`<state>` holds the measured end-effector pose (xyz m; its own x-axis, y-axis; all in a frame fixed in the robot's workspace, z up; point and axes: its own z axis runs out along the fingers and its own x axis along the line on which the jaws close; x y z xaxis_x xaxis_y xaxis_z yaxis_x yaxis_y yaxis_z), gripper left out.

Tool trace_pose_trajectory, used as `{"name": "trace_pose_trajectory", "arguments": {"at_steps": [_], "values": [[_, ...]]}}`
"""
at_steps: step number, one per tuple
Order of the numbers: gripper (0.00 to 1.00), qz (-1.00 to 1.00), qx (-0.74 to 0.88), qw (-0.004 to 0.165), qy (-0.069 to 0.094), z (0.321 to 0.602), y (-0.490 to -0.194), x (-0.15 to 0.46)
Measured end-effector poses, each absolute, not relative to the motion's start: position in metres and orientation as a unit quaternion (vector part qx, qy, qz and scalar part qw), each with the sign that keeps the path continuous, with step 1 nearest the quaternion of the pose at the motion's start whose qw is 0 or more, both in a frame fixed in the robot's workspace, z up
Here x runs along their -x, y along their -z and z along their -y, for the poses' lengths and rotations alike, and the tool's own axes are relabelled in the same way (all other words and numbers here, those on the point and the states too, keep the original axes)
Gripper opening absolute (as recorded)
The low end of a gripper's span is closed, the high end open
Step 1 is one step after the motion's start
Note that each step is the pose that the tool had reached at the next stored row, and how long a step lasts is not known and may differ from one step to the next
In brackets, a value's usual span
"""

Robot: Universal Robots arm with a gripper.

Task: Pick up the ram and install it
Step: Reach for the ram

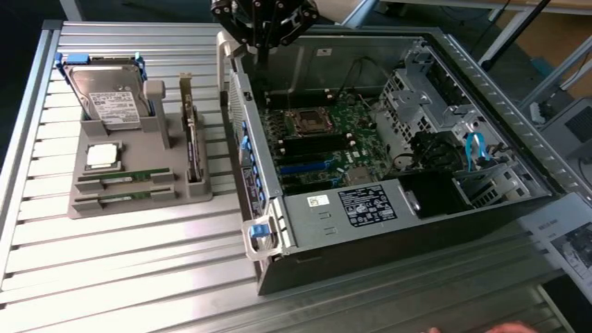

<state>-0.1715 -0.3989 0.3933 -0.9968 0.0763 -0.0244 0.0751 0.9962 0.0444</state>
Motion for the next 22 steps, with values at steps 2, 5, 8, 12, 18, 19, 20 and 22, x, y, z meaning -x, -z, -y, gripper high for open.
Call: {"name": "trace_pose_trajectory", "arguments": {"at_steps": [2,5,8,12,18,19,20,22], "values": [[0.10,-0.999,-0.038,0.013,-0.022,0.399,-0.393,0.173],[0.10,-0.999,-0.038,0.013,-0.022,0.399,-0.393,0.176],[0.10,-0.999,-0.038,0.013,-0.022,0.399,-0.393,0.180],[0.10,-0.999,-0.038,0.013,-0.022,0.399,-0.393,0.184],[0.10,-0.999,-0.038,0.013,-0.022,0.399,-0.393,0.190],[0.10,-0.999,-0.038,0.013,-0.022,0.399,-0.393,0.191],[0.10,-0.999,-0.038,0.013,-0.022,0.399,-0.393,0.192],[0.10,-0.999,-0.038,0.013,-0.022,0.399,-0.393,0.194]]}}
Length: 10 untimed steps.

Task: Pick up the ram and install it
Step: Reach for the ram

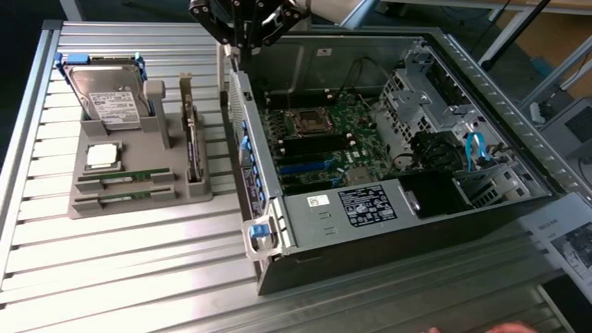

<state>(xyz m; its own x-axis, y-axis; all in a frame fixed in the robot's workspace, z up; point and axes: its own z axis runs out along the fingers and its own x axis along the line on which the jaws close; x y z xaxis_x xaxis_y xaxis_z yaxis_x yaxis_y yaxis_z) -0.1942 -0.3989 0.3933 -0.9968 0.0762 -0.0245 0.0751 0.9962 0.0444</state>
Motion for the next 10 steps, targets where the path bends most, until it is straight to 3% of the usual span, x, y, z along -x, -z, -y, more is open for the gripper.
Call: {"name": "trace_pose_trajectory", "arguments": {"at_steps": [10], "values": [[0.10,-0.999,-0.038,0.013,-0.022,0.3989,-0.3934,0.2039]]}}
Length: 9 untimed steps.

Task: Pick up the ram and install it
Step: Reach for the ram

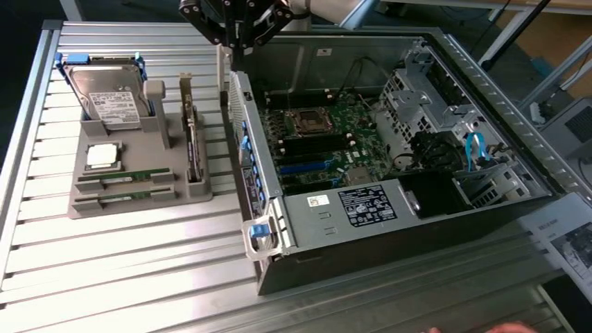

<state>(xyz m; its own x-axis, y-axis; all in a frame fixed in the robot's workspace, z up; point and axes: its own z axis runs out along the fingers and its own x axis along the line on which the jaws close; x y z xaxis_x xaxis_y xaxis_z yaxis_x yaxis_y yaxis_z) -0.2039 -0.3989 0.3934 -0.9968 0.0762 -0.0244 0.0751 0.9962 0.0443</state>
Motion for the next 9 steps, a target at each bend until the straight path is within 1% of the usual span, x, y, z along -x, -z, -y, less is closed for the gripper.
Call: {"name": "trace_pose_trajectory", "arguments": {"at_steps": [9], "values": [[0.10,-0.999,-0.038,0.013,-0.022,0.3989,-0.3933,0.2074]]}}
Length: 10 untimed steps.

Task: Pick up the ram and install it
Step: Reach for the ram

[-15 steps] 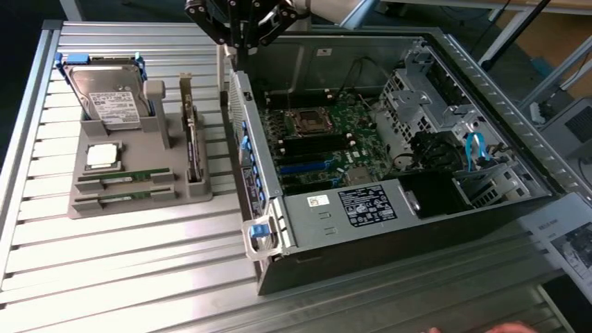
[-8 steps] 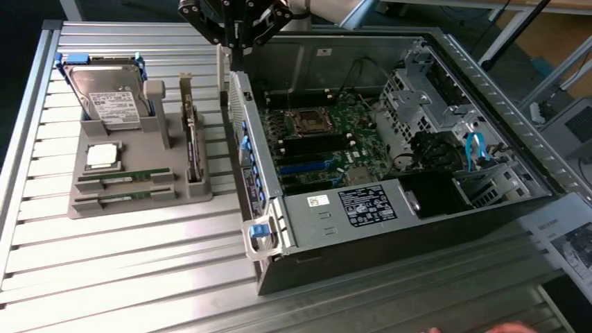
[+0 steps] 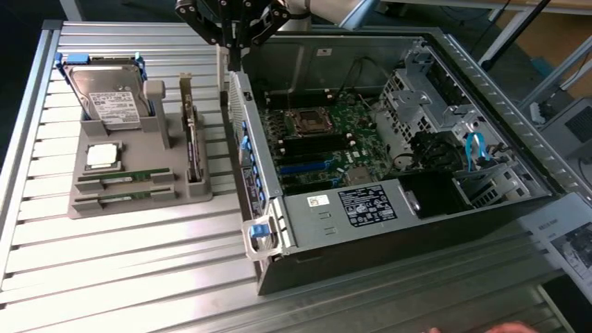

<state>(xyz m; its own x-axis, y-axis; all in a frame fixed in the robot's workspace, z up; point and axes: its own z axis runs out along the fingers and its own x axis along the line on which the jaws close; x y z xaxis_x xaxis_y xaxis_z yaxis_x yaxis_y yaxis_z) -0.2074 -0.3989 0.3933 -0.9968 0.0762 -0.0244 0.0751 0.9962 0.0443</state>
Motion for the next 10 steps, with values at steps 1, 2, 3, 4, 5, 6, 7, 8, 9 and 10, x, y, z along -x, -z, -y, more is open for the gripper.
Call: {"name": "trace_pose_trajectory", "arguments": {"at_steps": [1,2,3,4,5,6,7,8,9,10], "values": [[0.10,-0.999,-0.038,0.013,-0.022,0.3989,-0.3933,0.2074],[0.10,-0.999,-0.038,0.013,-0.022,0.3989,-0.3933,0.2074],[0.10,-0.999,-0.038,0.013,-0.022,0.3989,-0.3933,0.2079],[0.10,-0.999,-0.038,0.013,-0.022,0.3990,-0.3933,0.2086],[0.10,-0.999,-0.038,0.013,-0.022,0.3990,-0.3934,0.2091],[0.10,-0.999,-0.038,0.013,-0.022,0.3989,-0.3933,0.2101],[0.10,-0.999,-0.038,0.013,-0.022,0.3989,-0.3933,0.2110],[0.10,-0.999,-0.038,0.013,-0.022,0.3989,-0.3933,0.2120],[0.10,-0.999,-0.038,0.013,-0.022,0.3990,-0.3933,0.2129],[0.10,-0.999,-0.038,0.013,-0.022,0.3989,-0.3933,0.2139]]}}
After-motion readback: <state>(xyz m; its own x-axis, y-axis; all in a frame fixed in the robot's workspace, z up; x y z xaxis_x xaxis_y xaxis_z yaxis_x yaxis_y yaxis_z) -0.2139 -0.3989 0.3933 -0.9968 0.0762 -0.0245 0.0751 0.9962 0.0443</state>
